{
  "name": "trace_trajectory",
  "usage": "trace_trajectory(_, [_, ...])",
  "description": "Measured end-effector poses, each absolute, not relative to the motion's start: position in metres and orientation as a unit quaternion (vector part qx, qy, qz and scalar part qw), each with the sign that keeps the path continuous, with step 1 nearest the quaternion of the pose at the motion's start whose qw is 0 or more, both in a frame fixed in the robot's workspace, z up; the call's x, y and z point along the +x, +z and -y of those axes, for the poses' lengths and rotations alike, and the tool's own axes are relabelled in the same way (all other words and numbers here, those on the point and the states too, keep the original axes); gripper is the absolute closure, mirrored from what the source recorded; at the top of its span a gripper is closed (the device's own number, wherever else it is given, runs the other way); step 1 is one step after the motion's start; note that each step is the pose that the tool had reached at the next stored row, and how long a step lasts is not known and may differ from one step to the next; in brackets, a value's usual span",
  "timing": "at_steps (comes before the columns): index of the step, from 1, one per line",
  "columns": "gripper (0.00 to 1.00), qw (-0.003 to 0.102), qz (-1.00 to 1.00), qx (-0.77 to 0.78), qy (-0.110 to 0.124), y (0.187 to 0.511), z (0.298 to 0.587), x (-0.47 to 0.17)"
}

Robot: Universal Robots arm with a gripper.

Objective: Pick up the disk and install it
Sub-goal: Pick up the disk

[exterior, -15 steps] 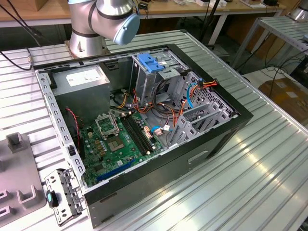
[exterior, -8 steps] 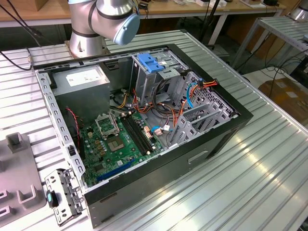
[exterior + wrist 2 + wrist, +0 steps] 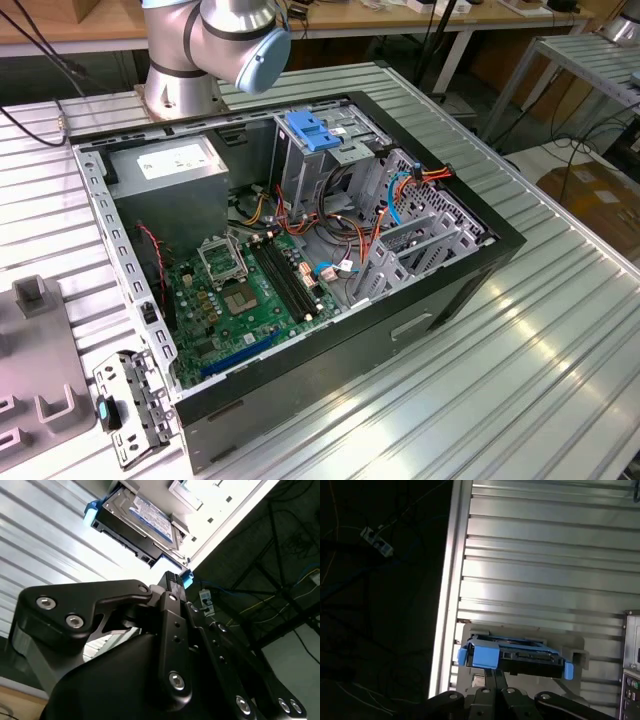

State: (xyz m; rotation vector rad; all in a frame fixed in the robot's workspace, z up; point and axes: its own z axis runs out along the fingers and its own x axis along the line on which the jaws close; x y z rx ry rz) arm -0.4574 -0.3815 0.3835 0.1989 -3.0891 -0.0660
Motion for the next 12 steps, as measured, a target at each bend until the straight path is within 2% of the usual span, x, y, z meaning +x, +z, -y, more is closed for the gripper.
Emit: trace_trajectory(12, [0.89, 0.025, 0.98, 0.198, -0.018, 0.3835, 0.3815, -0.4575])
